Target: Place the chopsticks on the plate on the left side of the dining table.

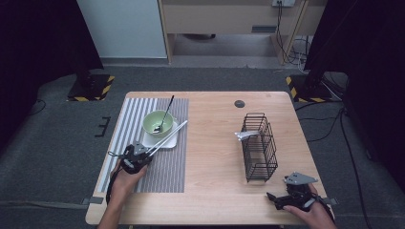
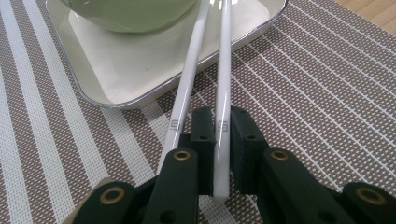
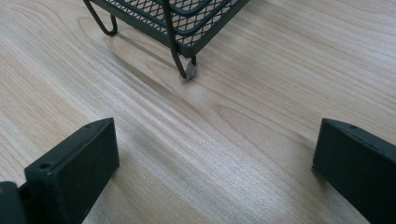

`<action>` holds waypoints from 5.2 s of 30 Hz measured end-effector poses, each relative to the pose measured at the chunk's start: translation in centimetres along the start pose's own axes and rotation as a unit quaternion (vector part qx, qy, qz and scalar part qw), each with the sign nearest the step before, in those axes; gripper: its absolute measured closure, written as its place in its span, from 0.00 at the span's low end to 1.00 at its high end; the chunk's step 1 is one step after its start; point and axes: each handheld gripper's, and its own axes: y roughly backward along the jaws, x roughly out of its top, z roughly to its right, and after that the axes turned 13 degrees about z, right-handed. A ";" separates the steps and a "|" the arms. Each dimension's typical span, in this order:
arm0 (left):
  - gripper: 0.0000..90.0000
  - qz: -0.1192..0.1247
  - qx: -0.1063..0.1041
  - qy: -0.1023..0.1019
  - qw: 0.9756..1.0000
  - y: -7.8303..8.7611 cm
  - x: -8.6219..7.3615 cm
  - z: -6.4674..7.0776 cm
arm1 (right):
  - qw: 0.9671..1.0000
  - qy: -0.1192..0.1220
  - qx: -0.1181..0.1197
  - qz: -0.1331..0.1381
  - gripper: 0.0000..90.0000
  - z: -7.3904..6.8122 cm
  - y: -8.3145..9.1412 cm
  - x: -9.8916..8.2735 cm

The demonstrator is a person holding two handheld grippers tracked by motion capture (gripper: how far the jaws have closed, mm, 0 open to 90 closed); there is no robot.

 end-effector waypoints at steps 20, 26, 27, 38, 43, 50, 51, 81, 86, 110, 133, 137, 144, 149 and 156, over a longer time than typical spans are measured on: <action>0.79 0.011 0.012 -0.005 1.000 0.3 0.2 0.3 | 1.000 0.000 0.000 0.000 0.00 0.0 0.0 0.0; 0.67 0.038 0.028 -0.008 0.999 1.1 1.0 0.5 | 1.000 0.000 0.000 0.000 0.00 0.0 0.0 0.0; 0.65 0.061 0.039 -0.003 0.997 1.8 1.5 0.4 | 1.000 0.000 0.000 0.000 0.00 0.0 0.0 0.0; 0.35 0.053 0.077 0.007 0.996 2.4 0.5 -0.1 | 1.000 -0.001 0.000 0.000 0.00 0.0 0.0 0.0; 0.33 0.039 0.066 0.020 0.997 1.9 -0.2 -0.4 | 1.000 0.000 0.000 0.000 0.00 0.0 0.0 0.0; 0.35 0.023 0.060 0.003 0.998 1.3 -0.3 0.1 | 1.000 0.000 0.000 0.000 0.00 0.0 0.0 0.0; 0.37 0.018 0.062 -0.004 0.998 1.1 -0.4 0.1 | 1.000 -0.001 0.000 0.000 0.00 0.0 0.0 0.0; 0.75 -0.008 0.063 -0.026 0.998 0.8 -0.5 -0.1 | 1.000 0.000 0.000 0.000 0.00 0.0 0.0 0.0; 0.59 -0.001 0.069 -0.022 0.997 1.0 -0.6 -0.1 | 1.000 -0.001 0.000 0.000 0.00 0.0 0.0 0.0; 0.61 0.005 0.121 0.007 0.993 1.0 -0.8 -1.9 | 1.000 0.000 0.000 0.000 0.00 0.0 0.0 0.0; 0.56 0.020 0.158 0.016 0.987 0.6 -0.8 -3.4 | 1.000 0.001 0.001 0.001 0.00 0.0 0.0 0.0; 0.54 0.023 0.163 0.018 0.986 0.4 -0.8 -3.7 | 1.000 0.001 0.001 0.001 0.00 0.0 0.0 0.0; 0.52 0.021 0.168 0.010 0.985 -0.1 -0.7 -4.0 | 1.000 0.001 0.001 0.001 0.00 0.0 0.0 0.0; 0.50 0.022 0.172 0.010 0.985 -0.1 -0.4 -4.4 | 1.000 0.001 0.001 0.001 0.00 0.0 0.0 0.0; 0.50 0.023 0.175 0.011 0.984 -0.4 -0.6 -4.7 | 1.000 0.001 0.001 0.001 0.00 0.0 0.0 0.0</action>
